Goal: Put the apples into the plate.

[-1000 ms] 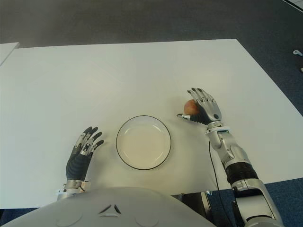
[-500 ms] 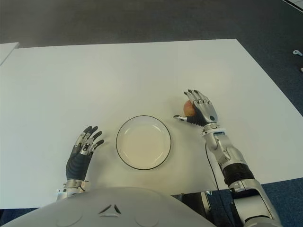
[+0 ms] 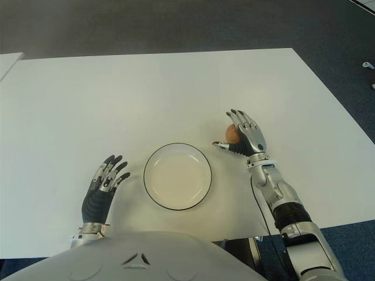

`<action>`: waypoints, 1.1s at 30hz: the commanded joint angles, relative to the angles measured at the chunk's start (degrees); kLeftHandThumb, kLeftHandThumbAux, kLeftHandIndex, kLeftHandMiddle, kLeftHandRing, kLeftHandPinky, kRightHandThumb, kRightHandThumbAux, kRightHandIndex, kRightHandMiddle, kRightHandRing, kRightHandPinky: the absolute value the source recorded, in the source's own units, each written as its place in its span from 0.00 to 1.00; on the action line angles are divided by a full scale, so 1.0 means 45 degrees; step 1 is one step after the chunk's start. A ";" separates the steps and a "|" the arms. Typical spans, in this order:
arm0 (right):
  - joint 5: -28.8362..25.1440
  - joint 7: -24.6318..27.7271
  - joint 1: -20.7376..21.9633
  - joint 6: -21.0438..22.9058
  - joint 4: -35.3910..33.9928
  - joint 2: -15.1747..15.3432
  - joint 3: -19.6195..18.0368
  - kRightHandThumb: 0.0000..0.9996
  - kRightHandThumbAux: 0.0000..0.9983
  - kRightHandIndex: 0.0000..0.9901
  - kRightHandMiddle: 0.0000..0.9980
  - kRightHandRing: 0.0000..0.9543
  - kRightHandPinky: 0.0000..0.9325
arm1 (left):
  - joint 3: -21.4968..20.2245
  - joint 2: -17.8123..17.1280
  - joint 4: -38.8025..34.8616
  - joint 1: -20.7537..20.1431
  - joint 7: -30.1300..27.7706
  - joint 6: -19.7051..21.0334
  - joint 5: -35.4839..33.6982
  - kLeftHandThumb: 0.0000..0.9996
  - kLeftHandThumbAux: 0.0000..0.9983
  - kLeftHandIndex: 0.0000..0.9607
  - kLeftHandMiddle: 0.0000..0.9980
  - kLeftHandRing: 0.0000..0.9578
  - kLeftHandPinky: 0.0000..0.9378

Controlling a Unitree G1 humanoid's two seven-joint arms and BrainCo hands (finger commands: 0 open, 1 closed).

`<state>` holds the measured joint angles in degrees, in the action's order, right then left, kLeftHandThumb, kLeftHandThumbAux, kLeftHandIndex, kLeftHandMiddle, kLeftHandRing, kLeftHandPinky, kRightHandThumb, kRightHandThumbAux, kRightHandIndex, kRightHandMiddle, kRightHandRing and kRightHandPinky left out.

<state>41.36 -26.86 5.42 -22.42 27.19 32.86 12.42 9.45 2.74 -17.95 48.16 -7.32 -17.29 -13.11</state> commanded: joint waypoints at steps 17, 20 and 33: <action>0.0691 -0.0717 0.1056 -0.0067 0.2420 -0.0248 0.1116 0.30 0.38 0.10 0.08 0.05 0.06 | 0.0088 -0.0073 -0.0231 0.0233 -0.0079 0.0001 -0.0285 0.24 0.48 0.17 0.17 0.20 0.27; 0.0753 -0.0924 0.1254 -0.0134 0.2835 -0.0230 0.1321 0.30 0.38 0.10 0.09 0.05 0.06 | 0.0107 -0.0077 -0.0317 0.0305 -0.0068 0.0017 -0.0313 0.24 0.47 0.17 0.18 0.21 0.28; 0.0572 -0.0781 0.1510 -0.0060 0.3246 -0.0129 0.1756 0.36 0.43 0.13 0.10 0.06 0.05 | 0.0254 -0.0165 -0.0761 0.0634 -0.0138 0.0120 -0.0606 0.26 0.48 0.18 0.19 0.22 0.29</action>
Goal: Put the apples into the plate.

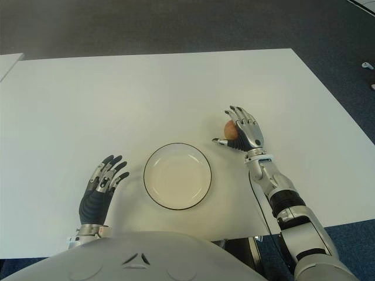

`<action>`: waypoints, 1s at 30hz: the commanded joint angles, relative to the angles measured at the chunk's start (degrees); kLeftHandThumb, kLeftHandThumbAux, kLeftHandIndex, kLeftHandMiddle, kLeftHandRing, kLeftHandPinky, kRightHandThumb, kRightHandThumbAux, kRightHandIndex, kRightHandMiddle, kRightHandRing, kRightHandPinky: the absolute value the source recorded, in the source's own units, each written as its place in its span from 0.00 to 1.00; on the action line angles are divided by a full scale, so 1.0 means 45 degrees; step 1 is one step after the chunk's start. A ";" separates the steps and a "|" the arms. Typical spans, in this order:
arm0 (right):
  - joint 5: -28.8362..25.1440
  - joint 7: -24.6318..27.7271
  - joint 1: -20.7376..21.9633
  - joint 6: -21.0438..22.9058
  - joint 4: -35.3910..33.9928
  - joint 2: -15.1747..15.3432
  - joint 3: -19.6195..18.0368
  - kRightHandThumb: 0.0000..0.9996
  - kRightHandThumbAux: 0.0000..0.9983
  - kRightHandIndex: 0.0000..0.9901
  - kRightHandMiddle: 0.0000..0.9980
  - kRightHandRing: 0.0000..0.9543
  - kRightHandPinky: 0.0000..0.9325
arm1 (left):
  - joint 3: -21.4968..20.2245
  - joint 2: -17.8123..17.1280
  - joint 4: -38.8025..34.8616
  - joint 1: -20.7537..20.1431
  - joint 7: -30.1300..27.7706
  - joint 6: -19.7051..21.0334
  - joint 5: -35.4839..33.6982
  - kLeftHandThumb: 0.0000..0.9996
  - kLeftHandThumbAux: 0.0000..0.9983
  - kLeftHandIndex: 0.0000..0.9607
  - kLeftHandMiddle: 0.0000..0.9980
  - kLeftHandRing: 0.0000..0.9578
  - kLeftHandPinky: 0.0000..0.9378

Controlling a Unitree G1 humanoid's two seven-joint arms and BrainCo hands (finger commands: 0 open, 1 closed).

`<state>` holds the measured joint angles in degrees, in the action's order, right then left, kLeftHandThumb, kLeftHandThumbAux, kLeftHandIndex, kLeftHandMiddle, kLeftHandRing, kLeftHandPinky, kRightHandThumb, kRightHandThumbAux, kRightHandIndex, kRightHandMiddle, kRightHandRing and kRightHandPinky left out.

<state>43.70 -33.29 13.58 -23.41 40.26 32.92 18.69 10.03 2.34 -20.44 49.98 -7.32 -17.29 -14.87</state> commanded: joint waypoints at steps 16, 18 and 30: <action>0.0394 0.0189 -0.0127 0.0083 0.0574 0.0157 0.0667 0.62 0.64 0.38 0.40 0.35 0.24 | 0.0617 -0.0337 -0.1016 0.0721 -0.0111 0.0056 -0.0136 0.26 0.48 0.18 0.19 0.20 0.25; 0.0613 0.0033 -0.0027 -0.0021 0.0677 0.0323 0.0816 0.67 0.68 0.42 0.52 0.50 0.42 | 0.0701 -0.0382 -0.1105 0.0762 -0.0142 0.0025 -0.0121 0.26 0.49 0.18 0.19 0.20 0.25; 0.0369 0.0074 0.0300 -0.0867 0.1015 0.0810 0.0881 0.72 0.71 0.45 0.83 0.84 0.90 | 0.1026 -0.0649 -0.1603 0.1010 -0.0171 -0.0095 -0.0221 0.28 0.50 0.18 0.19 0.20 0.25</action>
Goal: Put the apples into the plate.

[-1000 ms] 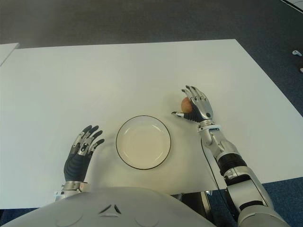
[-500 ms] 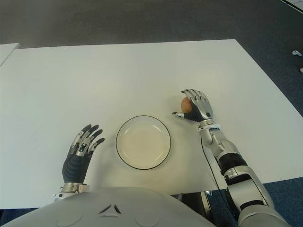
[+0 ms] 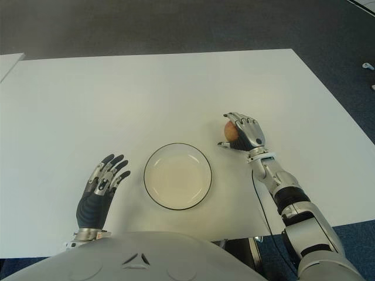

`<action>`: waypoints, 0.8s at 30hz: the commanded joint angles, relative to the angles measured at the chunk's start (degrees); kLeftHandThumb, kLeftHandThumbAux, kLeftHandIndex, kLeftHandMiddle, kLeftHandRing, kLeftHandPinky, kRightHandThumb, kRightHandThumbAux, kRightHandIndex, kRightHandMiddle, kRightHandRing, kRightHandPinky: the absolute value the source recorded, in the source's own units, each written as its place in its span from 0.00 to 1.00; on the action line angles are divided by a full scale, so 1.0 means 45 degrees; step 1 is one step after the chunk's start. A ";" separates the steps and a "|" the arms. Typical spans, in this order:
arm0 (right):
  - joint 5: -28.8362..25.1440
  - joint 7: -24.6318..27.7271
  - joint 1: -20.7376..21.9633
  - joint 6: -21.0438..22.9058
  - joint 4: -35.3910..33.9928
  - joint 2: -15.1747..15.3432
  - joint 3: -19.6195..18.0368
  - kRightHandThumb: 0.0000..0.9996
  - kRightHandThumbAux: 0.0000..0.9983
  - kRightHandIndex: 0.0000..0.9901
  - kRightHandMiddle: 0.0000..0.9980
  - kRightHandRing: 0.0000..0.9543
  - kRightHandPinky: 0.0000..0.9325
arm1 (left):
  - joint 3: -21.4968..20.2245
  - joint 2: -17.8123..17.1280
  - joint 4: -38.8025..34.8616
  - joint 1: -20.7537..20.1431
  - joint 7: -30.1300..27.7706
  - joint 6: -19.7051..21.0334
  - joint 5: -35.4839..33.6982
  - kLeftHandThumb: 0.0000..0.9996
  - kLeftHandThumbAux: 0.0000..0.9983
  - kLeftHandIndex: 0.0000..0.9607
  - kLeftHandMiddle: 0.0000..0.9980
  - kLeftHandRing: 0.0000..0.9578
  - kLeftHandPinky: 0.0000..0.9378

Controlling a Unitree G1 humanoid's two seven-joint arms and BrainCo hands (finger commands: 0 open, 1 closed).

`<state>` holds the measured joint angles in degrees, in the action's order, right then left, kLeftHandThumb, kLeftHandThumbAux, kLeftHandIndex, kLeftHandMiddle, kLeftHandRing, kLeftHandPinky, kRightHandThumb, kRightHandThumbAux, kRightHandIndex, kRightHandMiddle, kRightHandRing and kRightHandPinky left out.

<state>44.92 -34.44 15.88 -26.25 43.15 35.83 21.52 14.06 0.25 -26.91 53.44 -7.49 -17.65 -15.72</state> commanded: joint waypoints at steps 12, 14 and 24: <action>-0.0147 0.0608 0.0037 -0.0888 0.0433 0.0538 0.0074 0.73 0.71 0.44 0.89 0.91 0.93 | 0.0297 -0.0209 -0.0439 0.0317 0.0054 0.0030 0.0019 0.28 0.50 0.18 0.20 0.20 0.26; -0.0179 0.0678 0.0054 -0.0933 0.0424 0.0571 0.0054 0.73 0.71 0.44 0.90 0.91 0.93 | 0.0306 -0.0197 -0.0448 0.0312 0.0070 0.0023 0.0043 0.28 0.50 0.18 0.20 0.20 0.26; -0.0341 0.1029 -0.0007 -0.1037 0.0129 0.0748 -0.0084 0.73 0.71 0.44 0.91 0.92 0.94 | 0.0299 -0.0225 -0.0564 0.0324 0.0034 0.0077 -0.0097 0.27 0.50 0.17 0.19 0.20 0.26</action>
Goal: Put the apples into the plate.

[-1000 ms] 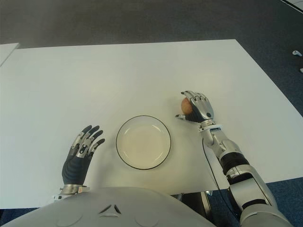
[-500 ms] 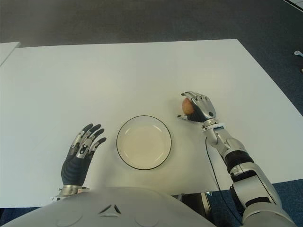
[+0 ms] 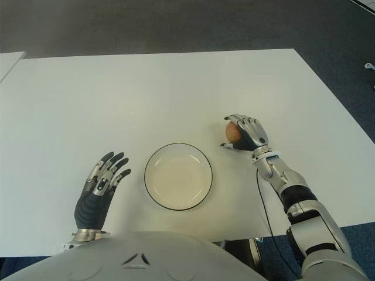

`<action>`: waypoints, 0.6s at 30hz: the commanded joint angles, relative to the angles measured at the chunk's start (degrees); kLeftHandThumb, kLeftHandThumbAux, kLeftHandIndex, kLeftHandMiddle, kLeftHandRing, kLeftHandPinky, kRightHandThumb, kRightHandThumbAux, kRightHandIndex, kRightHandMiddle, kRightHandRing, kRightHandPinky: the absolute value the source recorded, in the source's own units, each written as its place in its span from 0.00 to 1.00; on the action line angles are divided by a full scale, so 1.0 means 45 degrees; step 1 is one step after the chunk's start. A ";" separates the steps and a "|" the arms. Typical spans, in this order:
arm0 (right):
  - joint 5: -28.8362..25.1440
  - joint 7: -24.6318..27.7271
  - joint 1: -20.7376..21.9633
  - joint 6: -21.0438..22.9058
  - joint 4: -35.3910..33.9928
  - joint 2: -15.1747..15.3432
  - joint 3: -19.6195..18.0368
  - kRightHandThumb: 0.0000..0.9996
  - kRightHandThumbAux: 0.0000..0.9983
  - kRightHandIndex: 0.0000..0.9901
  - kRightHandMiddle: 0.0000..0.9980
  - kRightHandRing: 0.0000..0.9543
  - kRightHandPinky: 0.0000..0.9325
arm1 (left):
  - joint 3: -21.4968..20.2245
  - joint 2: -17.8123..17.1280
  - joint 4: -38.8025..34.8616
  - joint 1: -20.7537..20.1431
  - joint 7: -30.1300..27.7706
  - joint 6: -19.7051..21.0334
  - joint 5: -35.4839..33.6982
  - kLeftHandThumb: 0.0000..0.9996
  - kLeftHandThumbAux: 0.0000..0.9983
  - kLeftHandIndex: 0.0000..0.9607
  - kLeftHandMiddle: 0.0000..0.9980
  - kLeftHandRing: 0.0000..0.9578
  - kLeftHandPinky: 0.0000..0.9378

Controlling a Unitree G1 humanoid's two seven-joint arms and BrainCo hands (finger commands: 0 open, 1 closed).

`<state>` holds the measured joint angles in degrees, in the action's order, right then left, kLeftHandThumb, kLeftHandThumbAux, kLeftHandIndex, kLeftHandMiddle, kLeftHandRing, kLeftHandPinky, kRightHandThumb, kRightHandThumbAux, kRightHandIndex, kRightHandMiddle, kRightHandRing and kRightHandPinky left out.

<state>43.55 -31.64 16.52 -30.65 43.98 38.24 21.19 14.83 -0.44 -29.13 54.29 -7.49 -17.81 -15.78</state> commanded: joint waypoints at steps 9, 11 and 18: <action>-0.0263 0.0771 -0.0304 -0.0064 -0.0509 0.0405 -0.0195 0.73 0.71 0.44 0.90 0.92 0.94 | 0.0166 -0.0120 -0.0254 0.0236 -0.0028 0.0121 -0.0223 0.27 0.51 0.17 0.19 0.20 0.25; -0.0263 0.0806 -0.0330 -0.0044 -0.0584 0.0430 -0.0226 0.73 0.71 0.44 0.90 0.92 0.94 | 0.0164 -0.0134 -0.0258 0.0250 -0.0054 0.0106 -0.0272 0.27 0.51 0.17 0.19 0.19 0.25; -0.0319 0.1168 -0.0395 0.0023 -0.0840 0.0500 -0.0386 0.73 0.71 0.44 0.92 0.93 0.95 | 0.0157 -0.0158 -0.0351 0.0352 -0.0040 0.0118 -0.0420 0.27 0.51 0.17 0.19 0.19 0.25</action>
<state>42.57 -27.70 15.51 -30.73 40.79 39.85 19.86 14.90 -0.64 -30.45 55.06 -7.49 -17.81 -16.96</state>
